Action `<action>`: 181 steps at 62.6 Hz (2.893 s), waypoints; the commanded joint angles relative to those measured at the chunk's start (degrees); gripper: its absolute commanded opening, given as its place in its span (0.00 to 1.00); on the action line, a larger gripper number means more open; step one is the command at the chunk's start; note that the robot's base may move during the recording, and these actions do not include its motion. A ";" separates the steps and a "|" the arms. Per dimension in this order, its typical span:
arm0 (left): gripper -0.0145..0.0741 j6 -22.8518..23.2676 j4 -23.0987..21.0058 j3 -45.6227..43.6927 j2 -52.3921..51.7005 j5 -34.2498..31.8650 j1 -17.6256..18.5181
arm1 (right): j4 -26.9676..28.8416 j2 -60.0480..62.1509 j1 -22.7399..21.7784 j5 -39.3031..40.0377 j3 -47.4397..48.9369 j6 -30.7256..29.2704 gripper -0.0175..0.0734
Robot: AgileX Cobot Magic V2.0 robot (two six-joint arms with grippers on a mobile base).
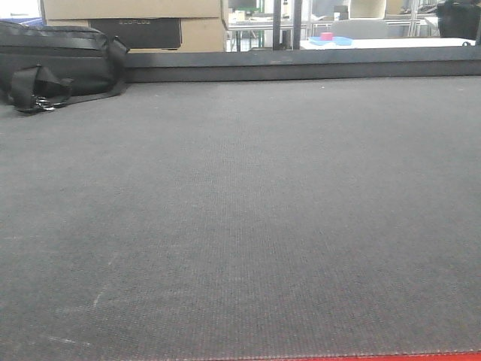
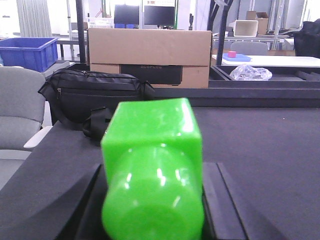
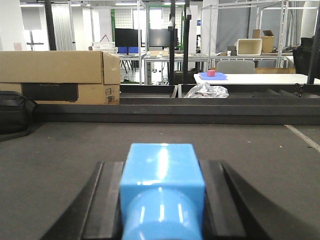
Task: Grab block from conveyor and place in blue bin
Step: 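Drive backward and turn away from the conveyor holding both blocks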
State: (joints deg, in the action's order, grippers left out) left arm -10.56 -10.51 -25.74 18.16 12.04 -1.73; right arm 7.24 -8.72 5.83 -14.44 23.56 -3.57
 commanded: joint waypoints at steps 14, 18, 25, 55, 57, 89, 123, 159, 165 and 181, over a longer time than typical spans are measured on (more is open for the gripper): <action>0.04 -0.08 -0.39 -0.43 -0.21 -1.19 0.32 | 0.11 0.30 0.10 0.70 -0.08 -0.37 0.02; 0.04 -0.08 -0.39 -0.43 -0.21 -1.19 0.32 | 0.11 0.30 0.10 0.70 -0.08 -0.37 0.02; 0.04 -0.08 -0.39 -0.43 -0.21 -1.19 0.32 | 0.11 0.30 0.10 0.70 -0.08 -0.37 0.02; 0.04 -0.08 -0.39 -0.43 -0.21 -1.19 0.32 | 0.11 0.30 0.10 0.70 -0.08 -0.37 0.02; 0.04 -0.08 -0.39 -0.43 -0.21 -1.19 0.32 | 0.11 0.30 0.10 0.70 -0.08 -0.37 0.02; 0.04 -0.08 -0.39 -0.43 -0.21 -1.19 0.32 | 0.11 0.30 0.10 0.70 -0.08 -0.37 0.02; 0.04 -0.08 -0.39 -0.43 -0.21 -1.19 0.32 | 0.11 0.30 0.10 0.70 -0.08 -0.37 0.02; 0.04 -0.08 -0.39 -0.43 -0.21 -1.19 0.32 | 0.11 0.30 0.10 0.70 -0.08 -0.37 0.02; 0.04 -0.08 -0.39 -0.43 -0.21 -1.19 0.32 | 0.11 0.30 0.10 0.70 -0.08 -0.37 0.02; 0.04 -0.08 -0.39 -0.43 -0.21 -1.19 0.32 | 0.11 0.30 0.10 0.70 -0.08 -0.37 0.02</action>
State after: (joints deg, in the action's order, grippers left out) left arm -10.56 -10.51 -25.86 18.16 11.68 -1.73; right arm 7.24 -8.54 5.83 -14.71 23.56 -3.57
